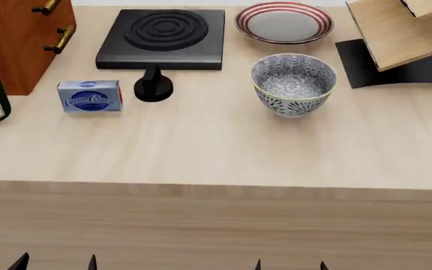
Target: Pick up the cream cheese and put it in the bowl.
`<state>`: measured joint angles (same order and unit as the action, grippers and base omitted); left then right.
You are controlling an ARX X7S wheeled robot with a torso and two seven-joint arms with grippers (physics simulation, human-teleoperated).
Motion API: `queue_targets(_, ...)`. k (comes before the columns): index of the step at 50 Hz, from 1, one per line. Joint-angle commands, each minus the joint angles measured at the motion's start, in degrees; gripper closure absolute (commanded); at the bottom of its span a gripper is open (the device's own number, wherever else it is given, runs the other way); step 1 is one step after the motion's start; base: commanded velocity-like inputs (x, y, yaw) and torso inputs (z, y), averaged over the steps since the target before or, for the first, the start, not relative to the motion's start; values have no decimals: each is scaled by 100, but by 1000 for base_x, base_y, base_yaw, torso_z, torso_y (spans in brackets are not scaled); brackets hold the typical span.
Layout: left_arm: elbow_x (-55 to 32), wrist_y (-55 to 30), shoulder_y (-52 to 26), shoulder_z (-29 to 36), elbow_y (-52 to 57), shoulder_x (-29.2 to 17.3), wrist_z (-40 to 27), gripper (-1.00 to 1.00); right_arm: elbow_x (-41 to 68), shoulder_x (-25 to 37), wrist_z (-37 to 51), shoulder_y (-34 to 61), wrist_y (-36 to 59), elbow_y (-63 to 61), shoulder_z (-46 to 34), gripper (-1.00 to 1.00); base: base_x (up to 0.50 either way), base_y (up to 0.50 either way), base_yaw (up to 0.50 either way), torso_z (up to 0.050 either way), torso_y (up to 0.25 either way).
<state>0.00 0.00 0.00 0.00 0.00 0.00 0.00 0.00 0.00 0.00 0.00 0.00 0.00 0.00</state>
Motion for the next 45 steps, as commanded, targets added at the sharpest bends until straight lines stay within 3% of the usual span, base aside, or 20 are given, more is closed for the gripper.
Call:
queue_targets(1, -56, 0, 0, 64, 0, -57, -64, -100, 54, 54, 72, 0, 0, 0, -72, -100, 0, 0, 0, 0, 0)
queue_targets(11, -158, 119, 52, 289, 7, -256, -291, -100, 335, 236, 208, -22, 101, -107, -266, -100, 0, 0, 0, 0, 0)
queue_targets(20, -442, -161, 252, 332, 806, -442, -255, -100, 274, 372, 443, -238, 180, -707, -336, -100, 0, 0, 0, 18, 0)
queue_targets(29, -536, -217, 278, 360, 1003, -536, -319, -100, 337, 457, 519, -293, 166, -857, -418, -100, 7, 468, 0, 0, 0)
queue_targets(45, -699, -226, 261, 435, 1042, -654, -412, -100, 458, 583, 621, -345, 148, -976, -529, -100, 469, 189, 0, 0, 0)
